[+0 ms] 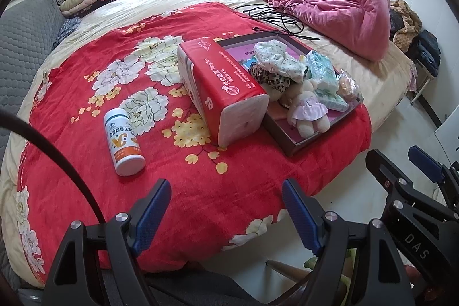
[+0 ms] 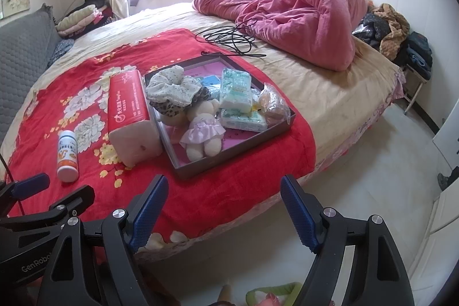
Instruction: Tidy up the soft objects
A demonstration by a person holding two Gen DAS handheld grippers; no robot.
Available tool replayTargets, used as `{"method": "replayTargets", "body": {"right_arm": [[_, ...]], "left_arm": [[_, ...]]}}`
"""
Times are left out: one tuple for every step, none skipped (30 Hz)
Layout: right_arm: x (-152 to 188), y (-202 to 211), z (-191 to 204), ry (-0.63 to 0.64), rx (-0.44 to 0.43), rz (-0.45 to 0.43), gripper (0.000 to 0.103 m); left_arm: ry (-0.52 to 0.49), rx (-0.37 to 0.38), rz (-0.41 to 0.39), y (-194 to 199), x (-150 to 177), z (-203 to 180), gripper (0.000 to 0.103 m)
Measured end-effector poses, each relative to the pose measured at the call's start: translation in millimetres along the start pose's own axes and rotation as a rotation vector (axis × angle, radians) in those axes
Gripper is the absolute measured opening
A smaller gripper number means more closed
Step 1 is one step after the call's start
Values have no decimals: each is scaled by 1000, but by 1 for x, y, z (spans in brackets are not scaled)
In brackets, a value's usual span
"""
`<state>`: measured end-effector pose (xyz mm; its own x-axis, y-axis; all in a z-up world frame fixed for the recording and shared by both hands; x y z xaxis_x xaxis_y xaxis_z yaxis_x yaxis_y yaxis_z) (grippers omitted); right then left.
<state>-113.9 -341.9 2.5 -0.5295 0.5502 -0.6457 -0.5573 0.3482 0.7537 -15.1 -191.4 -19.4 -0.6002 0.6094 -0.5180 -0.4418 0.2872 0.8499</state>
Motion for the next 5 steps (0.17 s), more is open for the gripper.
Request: {"method": "replayTargets", "body": {"right_arm": [[0, 0, 0, 2, 2, 2, 81], [0, 0, 0, 0, 5, 2, 81], [0, 0, -1, -2, 5, 2, 81], [0, -1, -1, -3, 7, 1, 81], [1, -1, -1, -3, 10, 2, 81]], "left_arm": [[0, -1, 1, -1, 0, 0, 79], [1, -3, 5, -1, 0, 1, 79], [2, -1, 7, -2, 1, 1, 79], [4, 4, 9, -3, 1, 1, 79], [5, 8, 11, -4, 1, 1, 79]]}}
Point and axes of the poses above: each gripper's, at about its wrist camera, not at the fingertips, and y roughly against the way its jaws point, z to its left, x to its underside, the point moved 1 cm from there along -y, roughly the way its jaws point, and after that the axes turned 12 degrees about -y, right-handed, at the moved point
